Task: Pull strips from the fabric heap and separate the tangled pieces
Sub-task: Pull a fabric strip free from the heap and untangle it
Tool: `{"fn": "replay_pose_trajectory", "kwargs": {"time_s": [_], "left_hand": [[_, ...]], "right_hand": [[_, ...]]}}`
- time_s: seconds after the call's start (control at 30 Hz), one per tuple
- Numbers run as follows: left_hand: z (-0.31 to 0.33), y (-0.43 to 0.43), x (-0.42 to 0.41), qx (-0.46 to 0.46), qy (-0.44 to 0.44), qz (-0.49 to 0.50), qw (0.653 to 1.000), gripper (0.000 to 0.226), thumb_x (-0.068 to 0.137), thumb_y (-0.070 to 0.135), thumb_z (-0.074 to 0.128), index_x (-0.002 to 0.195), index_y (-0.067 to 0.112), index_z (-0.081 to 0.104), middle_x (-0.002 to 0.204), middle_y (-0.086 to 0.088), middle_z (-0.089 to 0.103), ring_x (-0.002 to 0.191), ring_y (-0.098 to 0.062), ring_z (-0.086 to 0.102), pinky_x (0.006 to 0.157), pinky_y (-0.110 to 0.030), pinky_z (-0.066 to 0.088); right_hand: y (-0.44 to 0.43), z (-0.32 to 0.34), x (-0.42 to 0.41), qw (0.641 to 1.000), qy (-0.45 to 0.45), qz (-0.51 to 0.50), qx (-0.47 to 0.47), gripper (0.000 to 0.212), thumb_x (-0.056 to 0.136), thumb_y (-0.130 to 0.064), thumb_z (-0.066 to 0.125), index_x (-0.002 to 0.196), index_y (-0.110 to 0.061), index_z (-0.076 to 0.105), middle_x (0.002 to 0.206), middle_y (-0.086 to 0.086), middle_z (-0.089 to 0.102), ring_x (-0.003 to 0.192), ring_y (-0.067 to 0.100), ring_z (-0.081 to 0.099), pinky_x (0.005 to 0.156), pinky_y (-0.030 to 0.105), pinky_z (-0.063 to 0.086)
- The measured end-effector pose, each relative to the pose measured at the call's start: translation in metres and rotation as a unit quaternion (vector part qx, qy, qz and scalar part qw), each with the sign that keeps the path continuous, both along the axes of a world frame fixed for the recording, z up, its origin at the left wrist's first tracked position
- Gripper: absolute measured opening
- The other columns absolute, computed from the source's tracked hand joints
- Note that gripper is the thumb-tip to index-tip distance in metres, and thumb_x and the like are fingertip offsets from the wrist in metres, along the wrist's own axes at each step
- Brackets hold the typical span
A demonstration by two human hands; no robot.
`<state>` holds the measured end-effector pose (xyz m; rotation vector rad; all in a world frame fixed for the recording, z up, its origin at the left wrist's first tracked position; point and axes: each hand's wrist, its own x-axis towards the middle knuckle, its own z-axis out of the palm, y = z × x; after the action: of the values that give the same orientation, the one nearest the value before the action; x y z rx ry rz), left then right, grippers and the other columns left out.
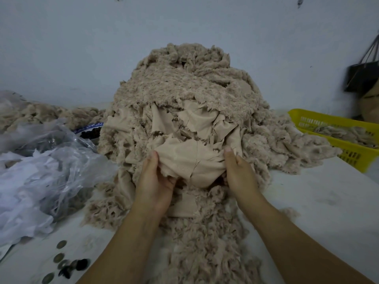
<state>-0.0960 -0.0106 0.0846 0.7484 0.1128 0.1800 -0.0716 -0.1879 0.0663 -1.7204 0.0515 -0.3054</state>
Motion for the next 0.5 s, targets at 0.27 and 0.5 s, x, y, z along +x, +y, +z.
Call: {"fn": "replay_pose_trajectory", "kwargs": {"time_s": [0.27,0.5], "left_hand": [[0.000,-0.008,-0.005,0.052,0.018,-0.052,0.997,0.039,0.105,0.035,0.043,0.129,0.013,0.064,0.123,-0.007,0.072,0.115,-0.019,0.067,0.093,-0.036,0.054],[-0.001,-0.006,-0.001,0.023,0.005,-0.097,0.995,0.059,0.104,0.050,0.034,0.135,0.005,0.056,0.127,-0.019,0.068,0.115,-0.027,0.067,0.090,-0.039,0.058]], "right_hand": [[0.002,0.007,-0.013,0.981,-0.148,-0.022,-0.127,0.032,0.095,-0.035,0.046,0.125,-0.027,0.051,0.124,-0.011,0.042,0.120,0.007,0.045,0.100,0.026,0.039],[0.016,0.007,-0.020,0.960,-0.100,0.173,-0.196,0.047,0.095,-0.054,0.054,0.074,-0.012,0.049,0.063,-0.008,0.043,0.056,0.006,0.039,0.055,0.030,0.033]]}}
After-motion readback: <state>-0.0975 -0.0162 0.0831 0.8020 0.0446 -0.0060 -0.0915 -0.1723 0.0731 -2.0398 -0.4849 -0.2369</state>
